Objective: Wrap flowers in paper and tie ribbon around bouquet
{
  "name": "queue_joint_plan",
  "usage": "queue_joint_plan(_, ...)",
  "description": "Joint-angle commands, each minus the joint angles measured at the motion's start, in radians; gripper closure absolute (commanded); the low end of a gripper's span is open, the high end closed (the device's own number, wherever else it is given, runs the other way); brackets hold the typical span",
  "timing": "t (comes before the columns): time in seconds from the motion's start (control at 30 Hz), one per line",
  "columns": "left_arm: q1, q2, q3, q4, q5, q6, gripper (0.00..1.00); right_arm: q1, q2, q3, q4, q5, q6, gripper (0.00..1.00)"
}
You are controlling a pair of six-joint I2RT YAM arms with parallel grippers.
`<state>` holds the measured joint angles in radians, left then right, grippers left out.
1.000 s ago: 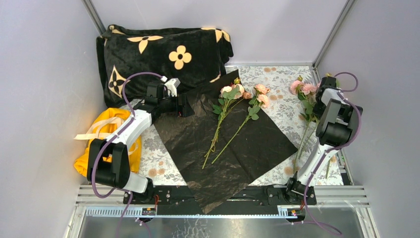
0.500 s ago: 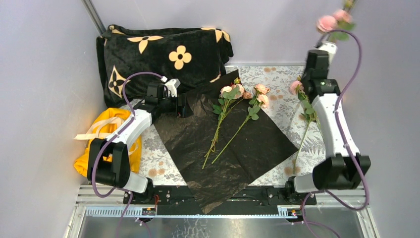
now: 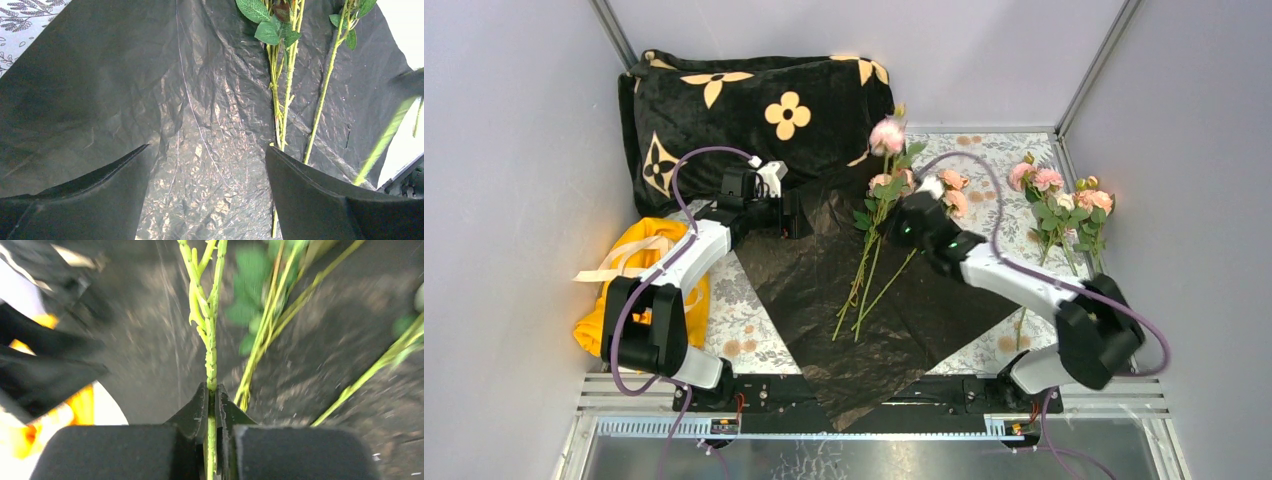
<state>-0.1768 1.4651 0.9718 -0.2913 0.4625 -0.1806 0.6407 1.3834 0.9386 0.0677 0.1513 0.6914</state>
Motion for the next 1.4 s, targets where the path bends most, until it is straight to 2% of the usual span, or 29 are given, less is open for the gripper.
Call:
queue_joint_plan(0.0, 0.003, 0.011, 0.013, 0.012, -0.012, 0.01, 0.11, 0.115, 0.13, -0.034, 0.172, 0.041, 0.173, 1.0)
queue_joint_plan(0.13, 0.004, 0.011, 0.007, 0.016, -0.022, 0.013, 0.12, 0.123, 0.217, -0.031, 0.119, 0.061, 0.161, 0.99)
queue_joint_plan(0.17, 0.004, 0.013, 0.006, 0.017, -0.017, 0.012, 0.12, 0.124, 0.237, -0.008, 0.083, 0.06, 0.121, 0.94)
queue_joint_plan(0.3, 0.004, 0.023, 0.002, 0.021, -0.003, 0.005, 0.12, 0.122, 0.359, 0.195, -0.251, 0.096, -0.064, 0.56)
queue_joint_plan(0.4, 0.003, 0.029, 0.001, 0.021, 0.006, 0.003, 0.13, 0.116, 0.394, 0.294, -0.39, 0.163, -0.182, 0.29)
queue_joint_plan(0.5, 0.004, 0.029, 0.001, 0.022, 0.011, 0.001, 0.13, 0.091, 0.37, 0.374, -0.488, 0.22, -0.295, 0.13)
queue_joint_plan(0.53, 0.003, 0.028, 0.001, 0.022, 0.015, 0.0, 0.13, 0.076, 0.351, 0.397, -0.52, 0.255, -0.333, 0.03)
queue_joint_plan(0.57, 0.003, 0.028, 0.001, 0.022, 0.018, 0.0, 0.13, 0.053, 0.328, 0.422, -0.552, 0.291, -0.371, 0.01)
queue_joint_plan(0.63, 0.003, 0.025, 0.001, 0.022, 0.022, -0.002, 0.13, -0.039, 0.283, 0.47, -0.633, 0.336, -0.428, 0.0)
queue_joint_plan(0.73, 0.003, 0.019, 0.001, 0.025, 0.029, -0.003, 0.13, -0.288, 0.212, 0.494, -0.704, 0.311, -0.48, 0.0)
queue_joint_plan(0.8, 0.003, 0.016, 0.0, 0.029, 0.031, -0.001, 0.13, -0.449, 0.195, 0.471, -0.695, 0.364, -0.52, 0.0)
queue_joint_plan(0.9, 0.003, 0.016, 0.002, 0.032, 0.029, 0.003, 0.13, -0.662, 0.25, 0.465, -0.681, 0.319, -0.569, 0.0)
queue_joint_plan(1.0, 0.002, 0.013, 0.001, 0.031, 0.023, 0.009, 0.13, -0.798, 0.39, 0.555, -0.723, 0.272, -0.591, 0.0)
queue_joint_plan(1.17, 0.002, 0.006, 0.007, 0.022, -0.005, 0.02, 0.13, -0.871, 0.626, 0.708, -0.798, 0.297, -0.64, 0.0)
queue_joint_plan(1.37, 0.002, 0.026, 0.01, 0.02, -0.017, 0.026, 0.13, -0.929, 0.793, 0.785, -0.778, 0.195, -0.677, 0.0)
